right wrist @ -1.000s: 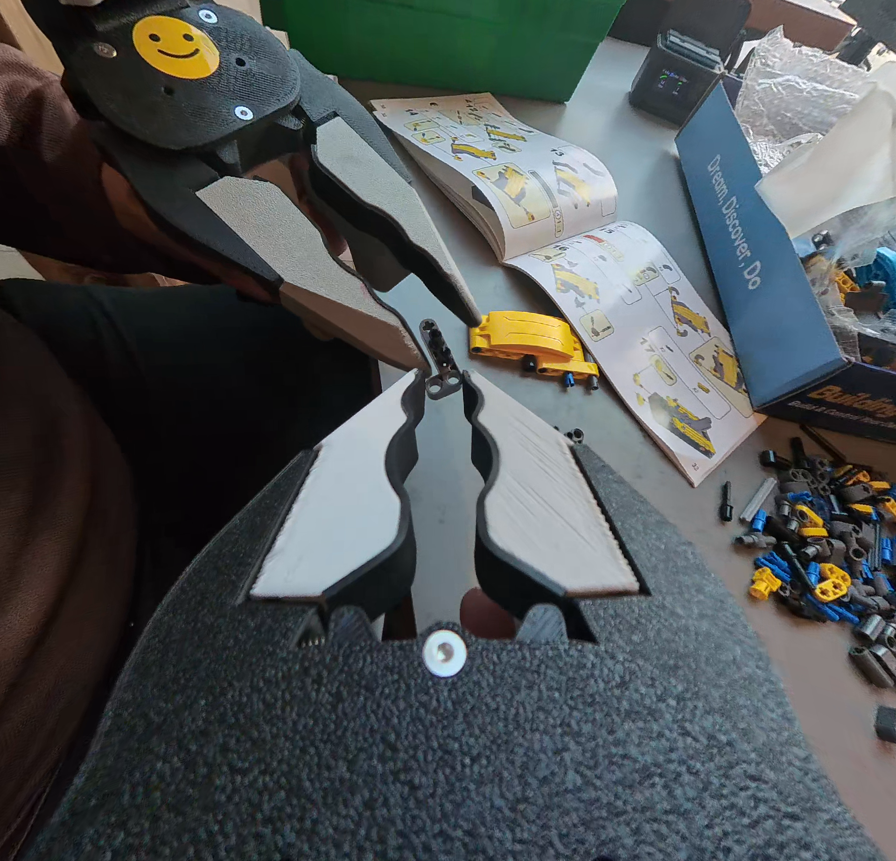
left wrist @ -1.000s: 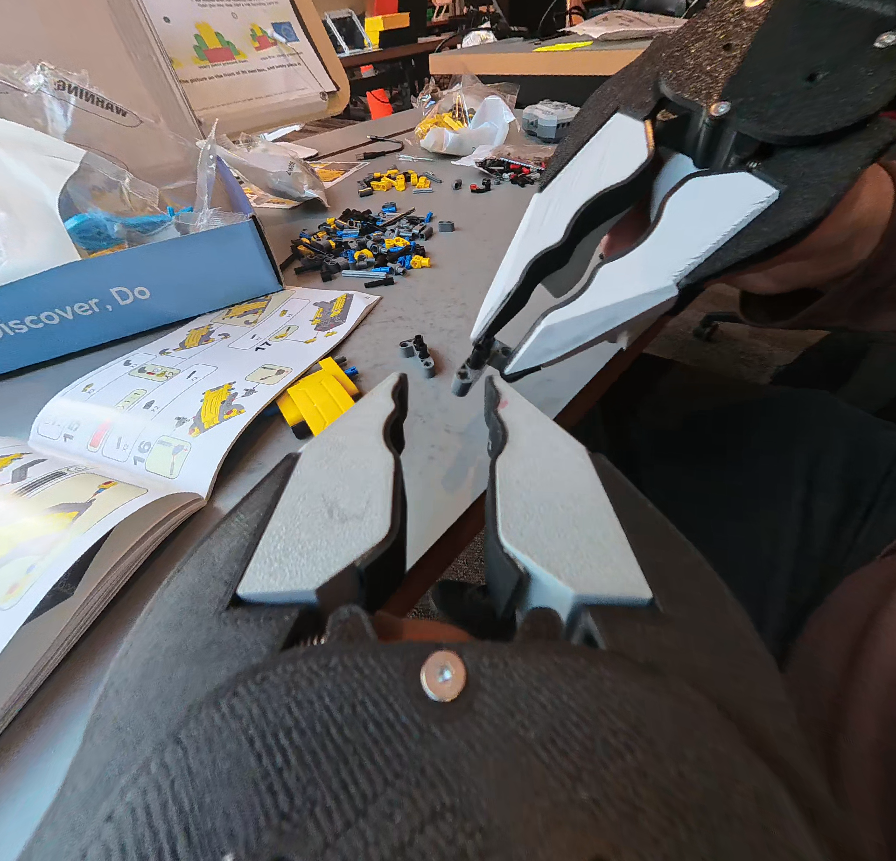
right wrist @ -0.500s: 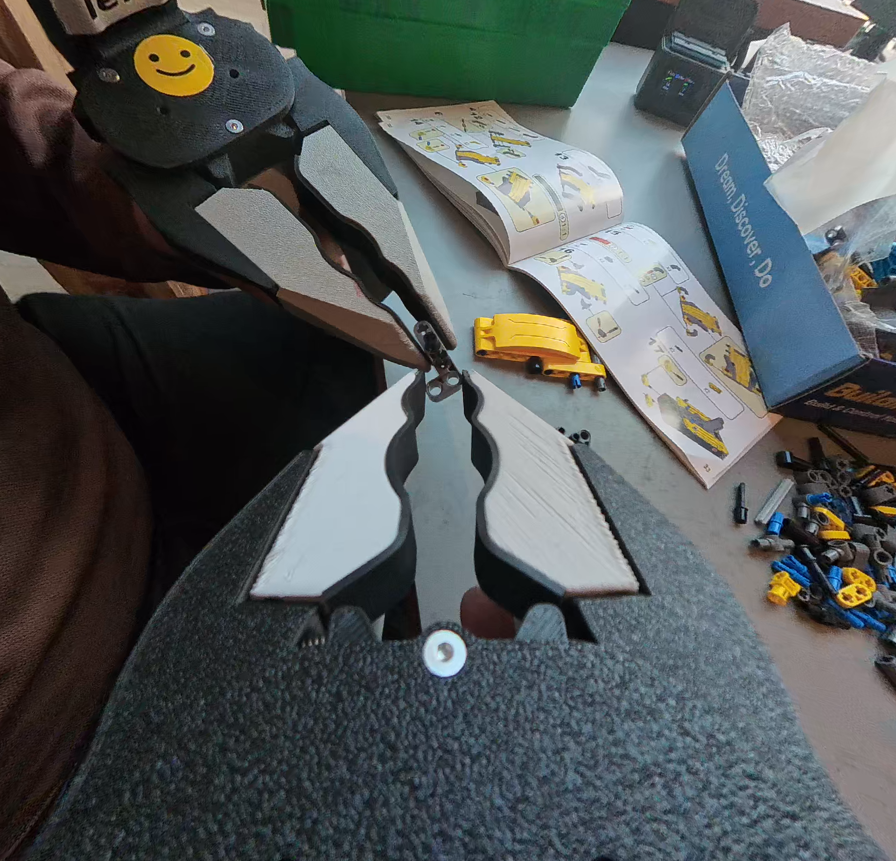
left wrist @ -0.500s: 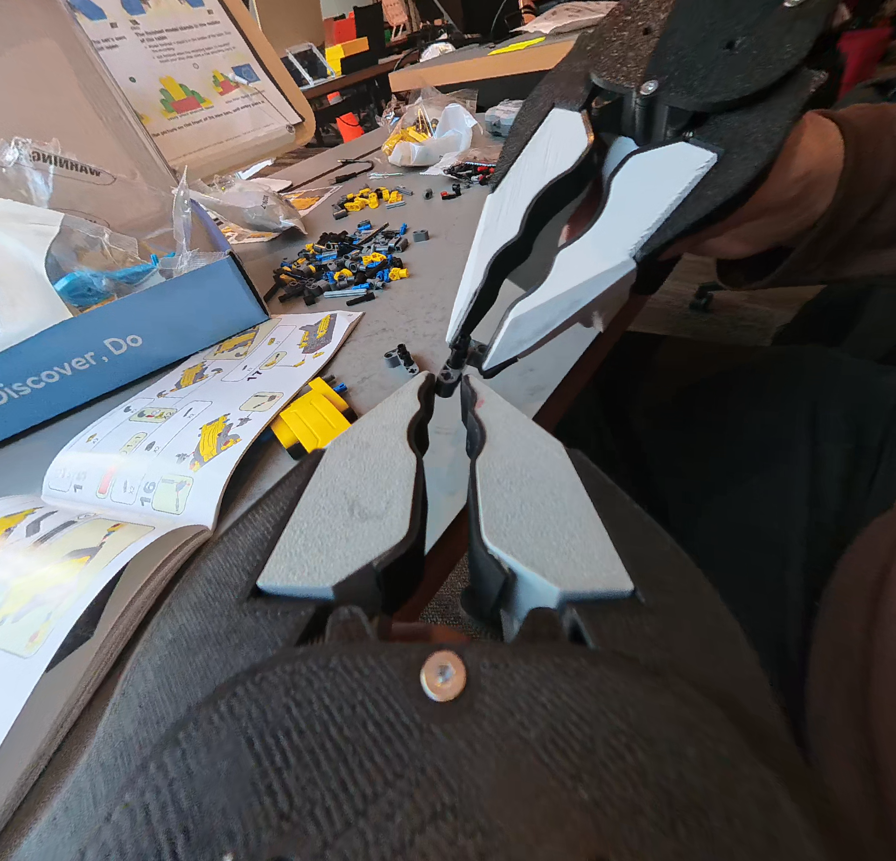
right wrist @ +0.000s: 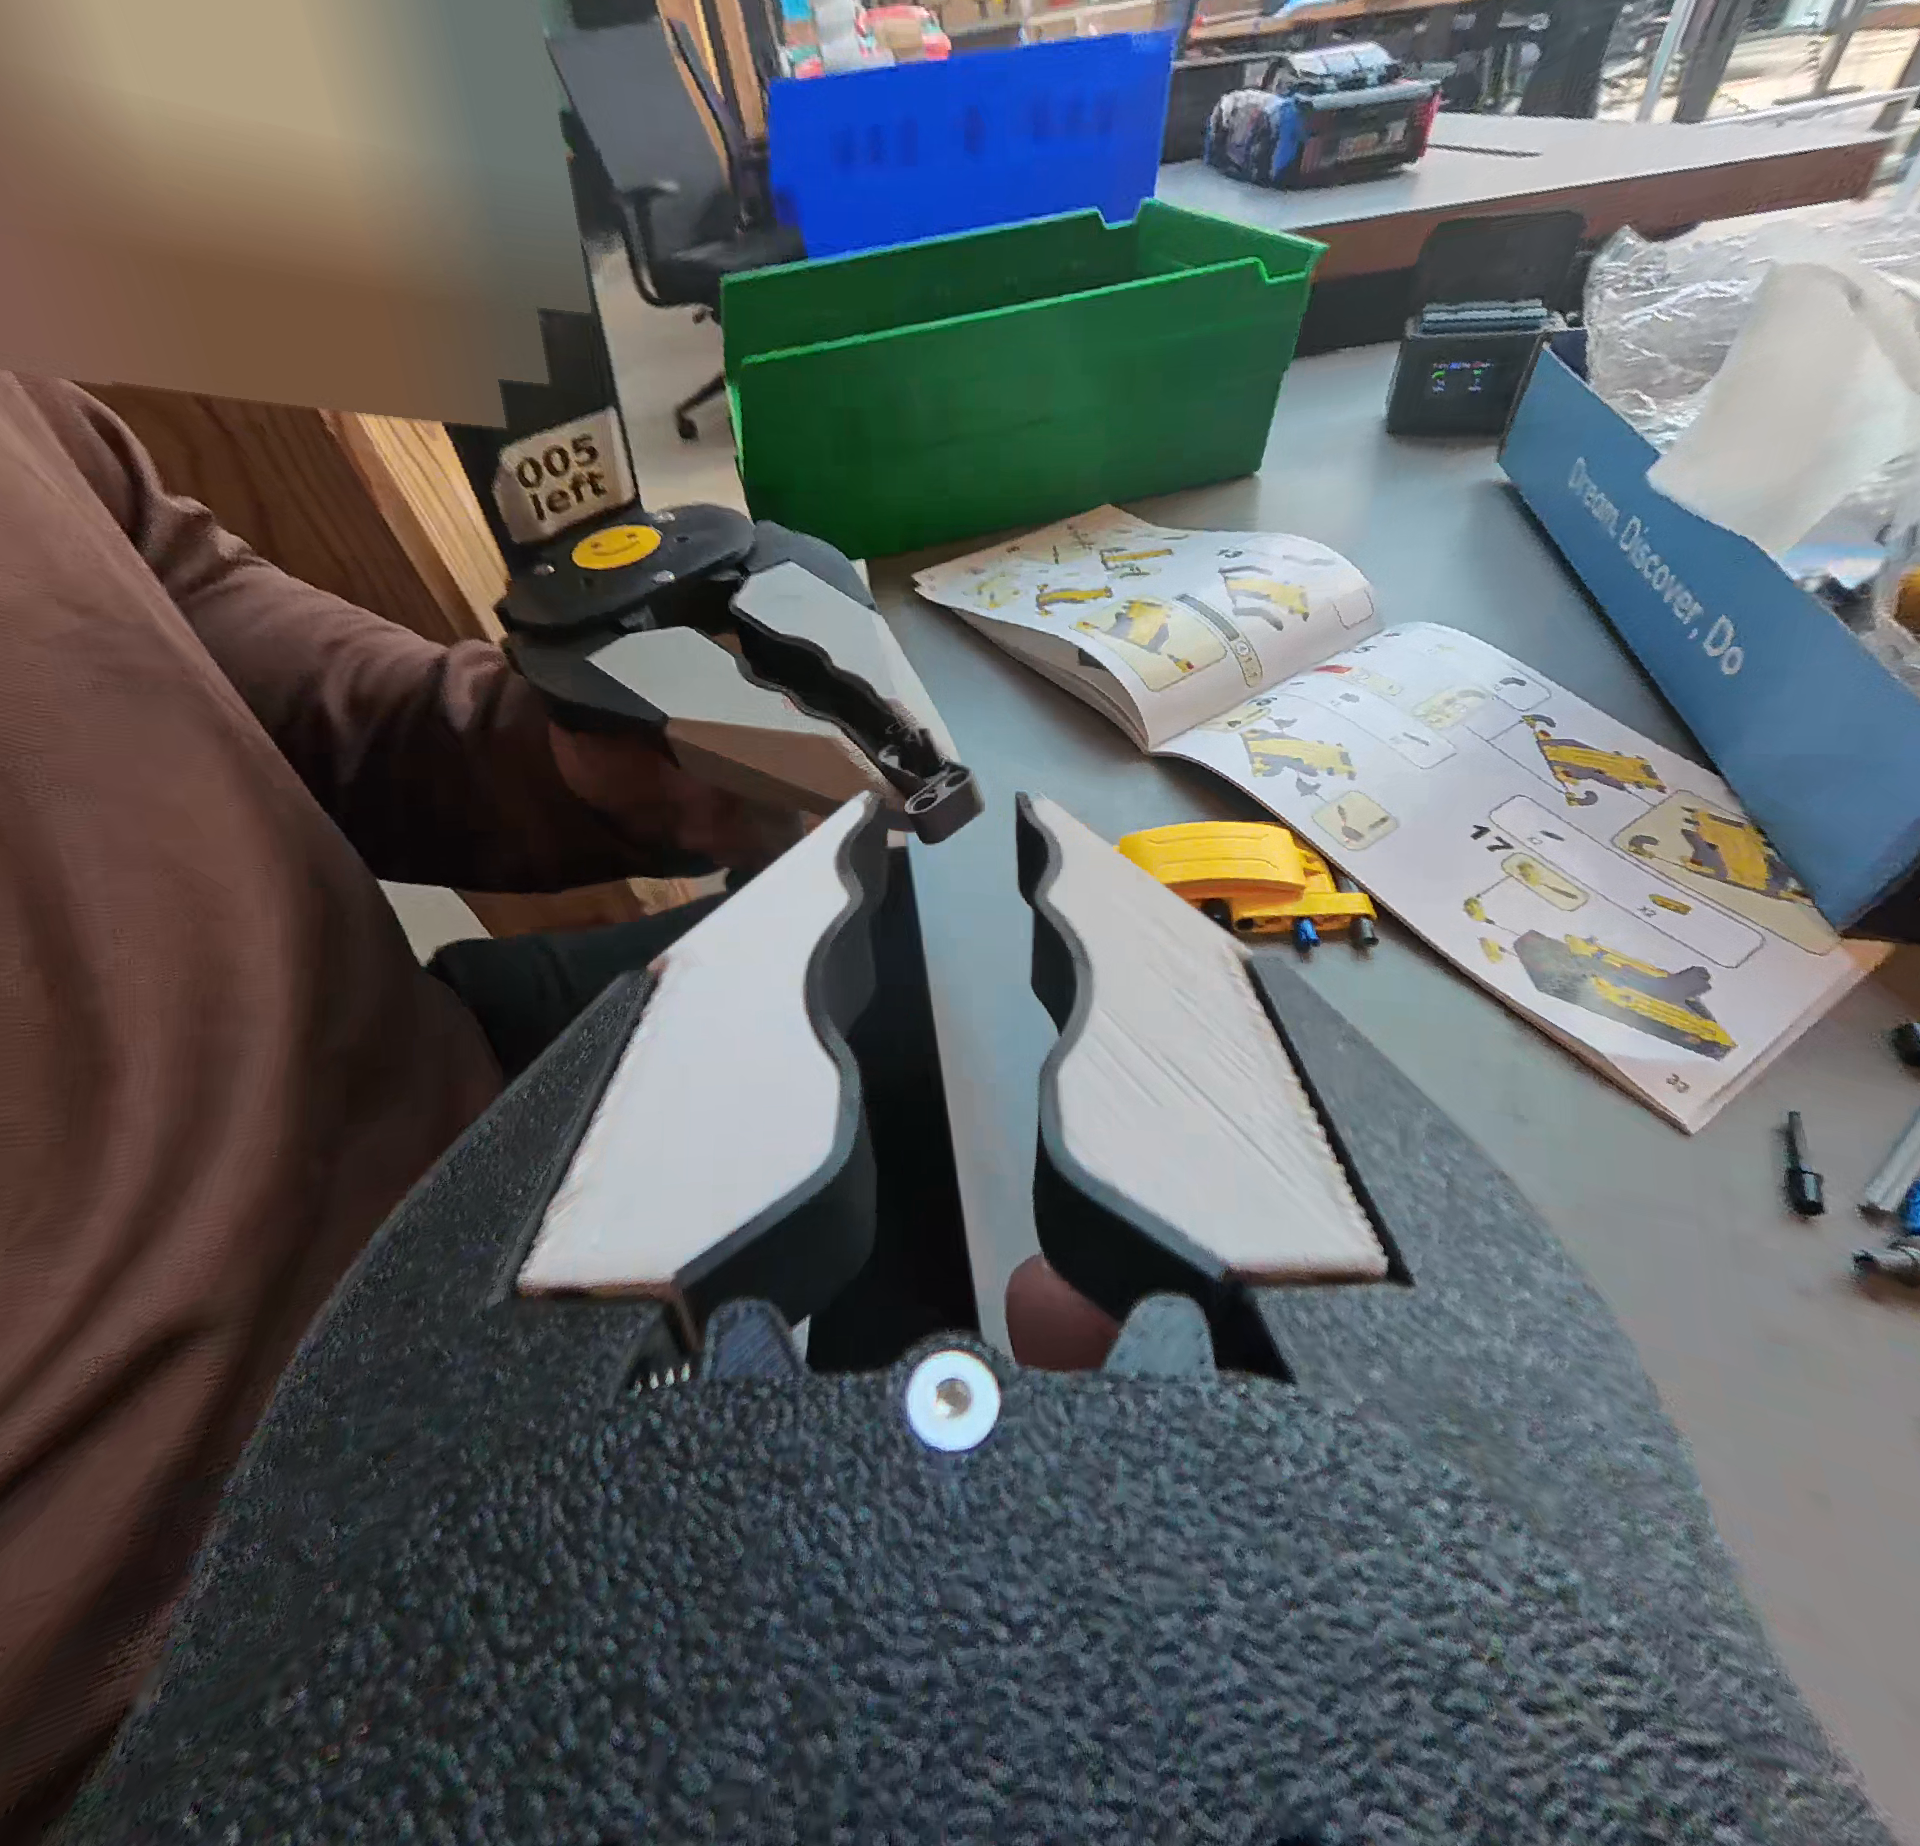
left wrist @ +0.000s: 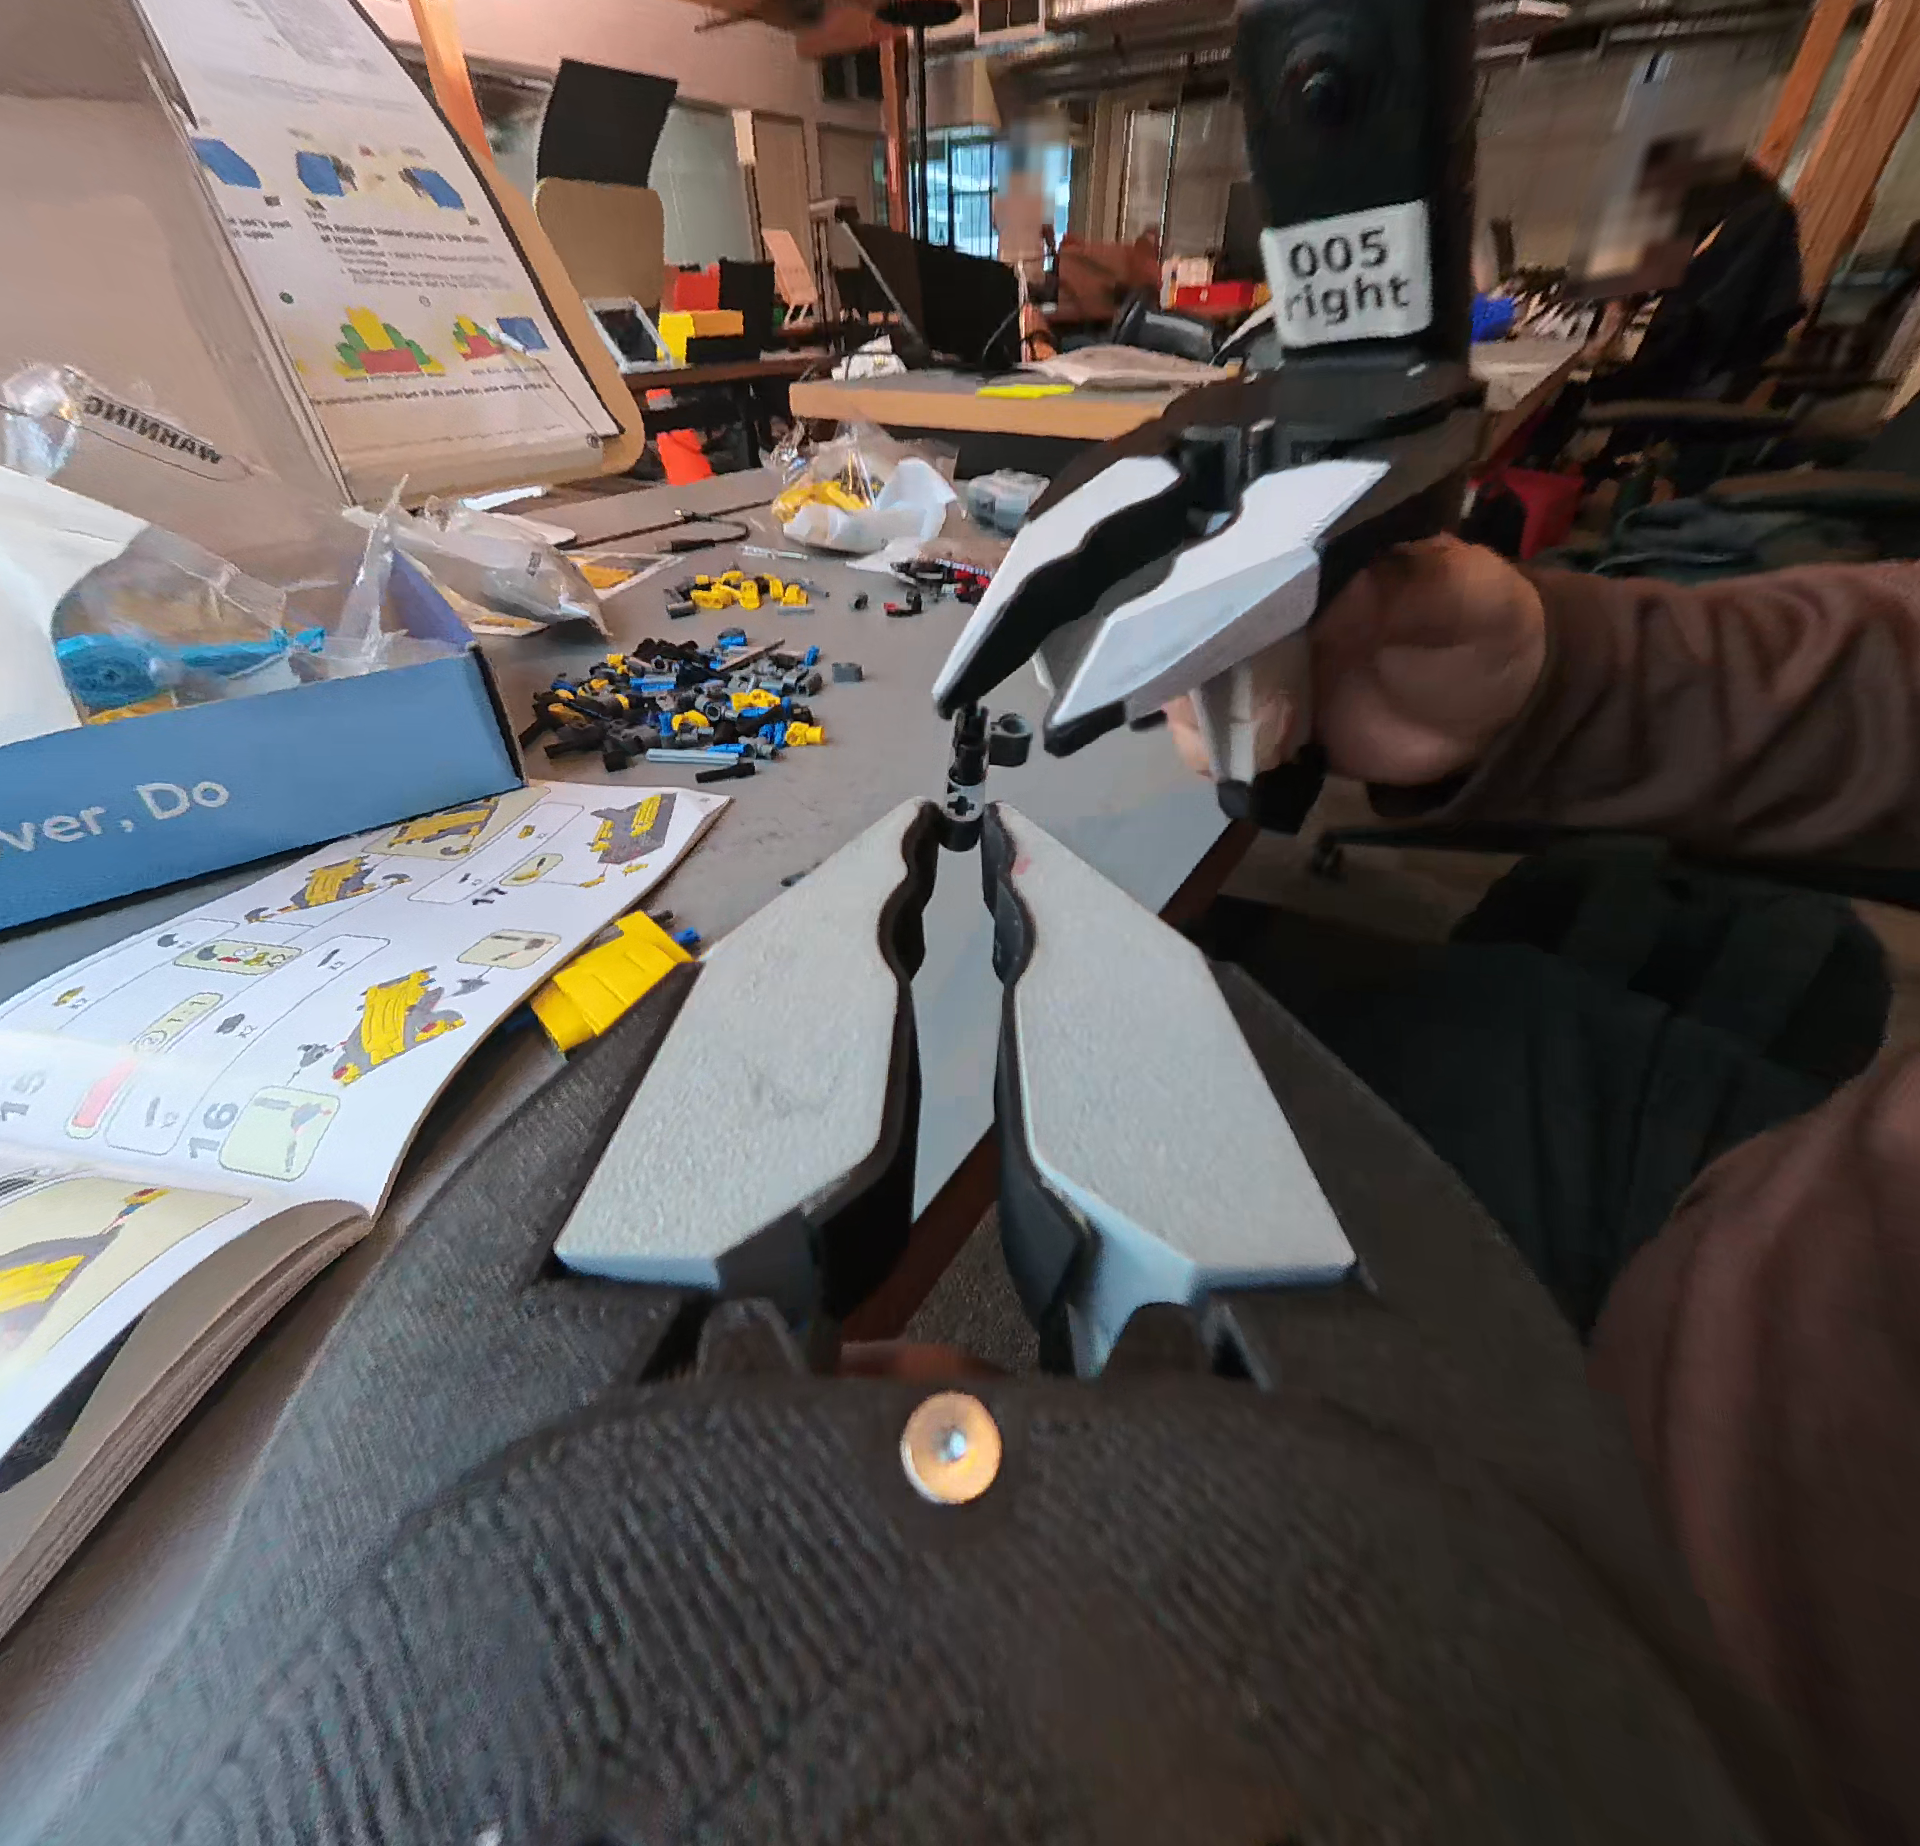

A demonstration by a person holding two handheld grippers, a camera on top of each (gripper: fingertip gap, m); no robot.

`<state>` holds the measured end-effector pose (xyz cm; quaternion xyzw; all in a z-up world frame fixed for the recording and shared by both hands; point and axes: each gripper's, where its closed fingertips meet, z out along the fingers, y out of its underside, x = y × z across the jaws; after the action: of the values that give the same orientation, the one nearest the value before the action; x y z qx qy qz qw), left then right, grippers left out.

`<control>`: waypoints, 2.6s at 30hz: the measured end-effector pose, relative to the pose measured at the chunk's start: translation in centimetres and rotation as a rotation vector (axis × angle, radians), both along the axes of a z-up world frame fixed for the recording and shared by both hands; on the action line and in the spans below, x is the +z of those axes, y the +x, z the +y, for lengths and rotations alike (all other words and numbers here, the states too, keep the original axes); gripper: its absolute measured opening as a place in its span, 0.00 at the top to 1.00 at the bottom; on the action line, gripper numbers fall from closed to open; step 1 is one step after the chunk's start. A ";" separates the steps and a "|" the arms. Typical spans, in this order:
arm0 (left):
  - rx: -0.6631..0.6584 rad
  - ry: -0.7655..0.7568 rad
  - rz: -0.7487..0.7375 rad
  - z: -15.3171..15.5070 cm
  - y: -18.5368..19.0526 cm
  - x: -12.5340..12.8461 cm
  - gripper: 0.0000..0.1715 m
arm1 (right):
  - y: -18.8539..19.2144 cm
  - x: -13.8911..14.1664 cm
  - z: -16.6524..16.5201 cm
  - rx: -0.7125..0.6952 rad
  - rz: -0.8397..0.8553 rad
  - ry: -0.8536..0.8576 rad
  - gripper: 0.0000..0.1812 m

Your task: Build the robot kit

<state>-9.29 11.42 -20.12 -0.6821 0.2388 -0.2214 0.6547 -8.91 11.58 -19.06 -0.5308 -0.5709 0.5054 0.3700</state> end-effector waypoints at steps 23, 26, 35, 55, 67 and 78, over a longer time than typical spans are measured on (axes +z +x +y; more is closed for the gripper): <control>-0.149 0.391 0.197 -3.3 1.6 2.5 0.97 | 1.8 2.3 -4.8 0.447 -0.053 -0.695 0.89; -0.151 0.403 0.227 -3.4 1.7 2.3 0.97 | 1.6 2.0 -4.8 0.443 -0.068 -0.735 0.92; -0.074 0.350 0.288 -2.5 1.0 1.3 0.97 | 0.9 0.8 -3.4 0.326 -0.099 -0.689 0.96; 0.223 -0.479 0.095 3.5 -6.2 -5.0 0.74 | -1.2 -7.4 4.3 -0.306 -0.447 0.444 0.96; 0.341 -0.594 0.306 5.5 -5.8 -7.7 0.76 | -1.3 -8.4 4.7 -0.257 -0.500 0.686 0.96; 0.408 -0.617 0.270 3.3 -6.8 -7.6 0.78 | -0.9 -8.5 3.2 -0.197 -0.520 0.452 0.94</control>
<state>-16.09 14.75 -27.76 -0.9033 0.1047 -0.0565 0.4121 -9.77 14.78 -27.59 -0.5989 -0.6895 0.1761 0.3672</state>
